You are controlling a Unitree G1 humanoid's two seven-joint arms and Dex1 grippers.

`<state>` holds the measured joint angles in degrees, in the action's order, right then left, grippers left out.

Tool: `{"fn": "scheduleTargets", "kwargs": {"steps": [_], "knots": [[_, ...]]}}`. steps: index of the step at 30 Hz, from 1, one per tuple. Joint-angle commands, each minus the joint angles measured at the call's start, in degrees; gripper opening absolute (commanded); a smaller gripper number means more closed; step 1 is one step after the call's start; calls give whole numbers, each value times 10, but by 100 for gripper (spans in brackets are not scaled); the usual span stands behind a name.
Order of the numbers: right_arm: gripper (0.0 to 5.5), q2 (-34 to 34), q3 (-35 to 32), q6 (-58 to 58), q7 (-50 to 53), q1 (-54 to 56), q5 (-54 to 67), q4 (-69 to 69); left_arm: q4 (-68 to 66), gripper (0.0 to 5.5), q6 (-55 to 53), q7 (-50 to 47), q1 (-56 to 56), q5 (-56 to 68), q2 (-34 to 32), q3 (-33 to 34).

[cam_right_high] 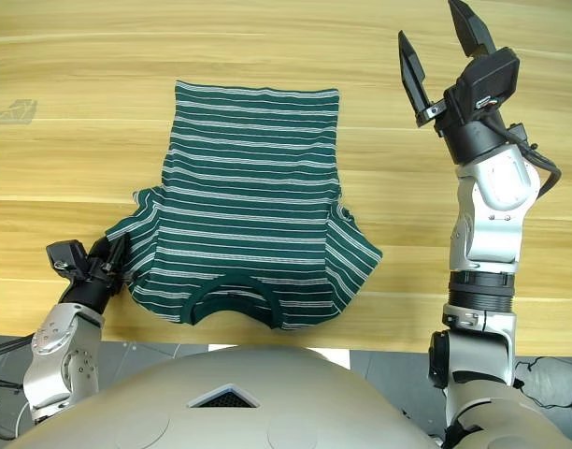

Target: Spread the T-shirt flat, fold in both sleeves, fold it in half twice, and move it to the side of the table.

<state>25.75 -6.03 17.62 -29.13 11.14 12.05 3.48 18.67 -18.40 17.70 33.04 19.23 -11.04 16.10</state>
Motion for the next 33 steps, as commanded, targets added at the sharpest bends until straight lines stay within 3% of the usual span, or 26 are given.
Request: {"fn": "scheduleTargets", "kwargs": {"steps": [1, 7, 19, 26, 33], "knots": [[287, -1, 5, -3, -9, -4, -7, 4, -23, 89, -1, -9, 12, -18, 8, -19], [287, -3, 11, -3, -15, -10, -9, 1, -18, 1, 33, -13, 23, -12, 19, -10], [287, -5, 26, -1, -22, -8, -14, 9, 50, 1, 144, 35, 46, -11, 27, -40], [287, -11, 29, 2, -24, -5, -16, 16, 61, 1, 216, 58, 61, -88, 3, -108], [287, -16, 29, 6, -25, -6, -16, 25, 35, 1, 285, 91, 86, -220, -62, -222]]}}
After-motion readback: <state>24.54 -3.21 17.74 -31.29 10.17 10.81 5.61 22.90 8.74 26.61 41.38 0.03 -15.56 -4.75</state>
